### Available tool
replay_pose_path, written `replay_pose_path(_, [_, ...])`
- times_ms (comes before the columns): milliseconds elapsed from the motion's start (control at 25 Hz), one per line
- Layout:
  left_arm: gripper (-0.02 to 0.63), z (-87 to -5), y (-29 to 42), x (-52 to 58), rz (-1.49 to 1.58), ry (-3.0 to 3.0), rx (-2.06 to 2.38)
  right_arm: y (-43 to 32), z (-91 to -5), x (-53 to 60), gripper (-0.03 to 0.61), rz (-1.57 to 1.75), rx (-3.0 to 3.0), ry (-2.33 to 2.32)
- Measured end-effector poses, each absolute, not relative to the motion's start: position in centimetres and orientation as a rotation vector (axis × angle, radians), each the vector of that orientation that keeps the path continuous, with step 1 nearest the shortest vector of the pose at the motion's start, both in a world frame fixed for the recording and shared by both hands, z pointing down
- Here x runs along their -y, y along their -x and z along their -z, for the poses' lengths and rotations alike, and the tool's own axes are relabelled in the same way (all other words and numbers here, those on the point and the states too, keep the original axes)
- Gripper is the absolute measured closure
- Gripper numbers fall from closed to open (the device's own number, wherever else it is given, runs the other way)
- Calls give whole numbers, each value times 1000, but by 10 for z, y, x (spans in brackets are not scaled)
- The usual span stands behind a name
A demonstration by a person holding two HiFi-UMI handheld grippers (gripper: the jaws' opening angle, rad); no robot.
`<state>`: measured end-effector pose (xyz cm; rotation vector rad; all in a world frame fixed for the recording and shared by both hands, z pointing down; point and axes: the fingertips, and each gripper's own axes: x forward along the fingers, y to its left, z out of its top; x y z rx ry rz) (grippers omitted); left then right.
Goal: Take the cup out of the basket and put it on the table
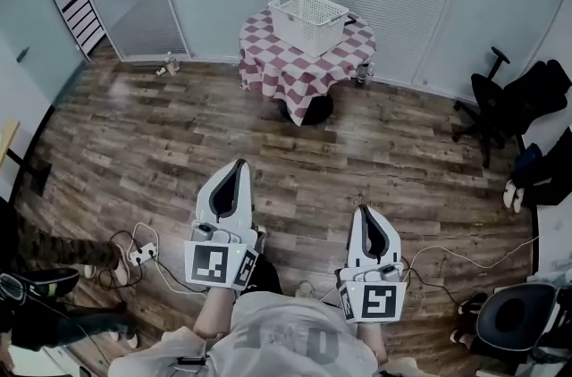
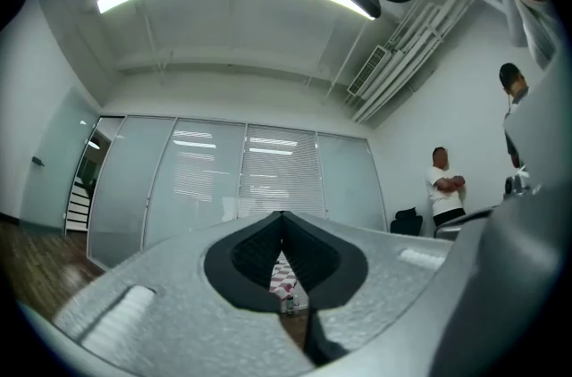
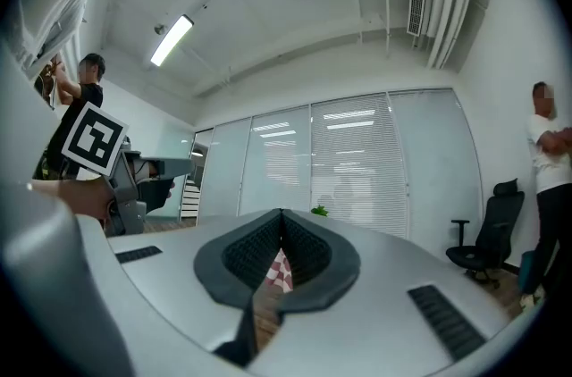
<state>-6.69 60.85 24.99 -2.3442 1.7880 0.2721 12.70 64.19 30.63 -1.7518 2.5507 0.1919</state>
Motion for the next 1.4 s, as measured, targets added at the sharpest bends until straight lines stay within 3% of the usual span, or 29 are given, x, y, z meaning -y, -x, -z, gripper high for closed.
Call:
replay_pose_path(520, [611, -250, 90, -433, -331, 2413, -1686, -91, -296, -501, 569, -227, -2501, 1813])
replay_pose_path(960, [610, -230, 185, -279, -330, 2419, -1671, 7, -266, -322, 569, -229, -2515, 1766])
replay_pose_path(1400, [611, -233, 223, -175, -317, 2449, -1652, 12, -285, -240, 569, -94, -2431, 1941])
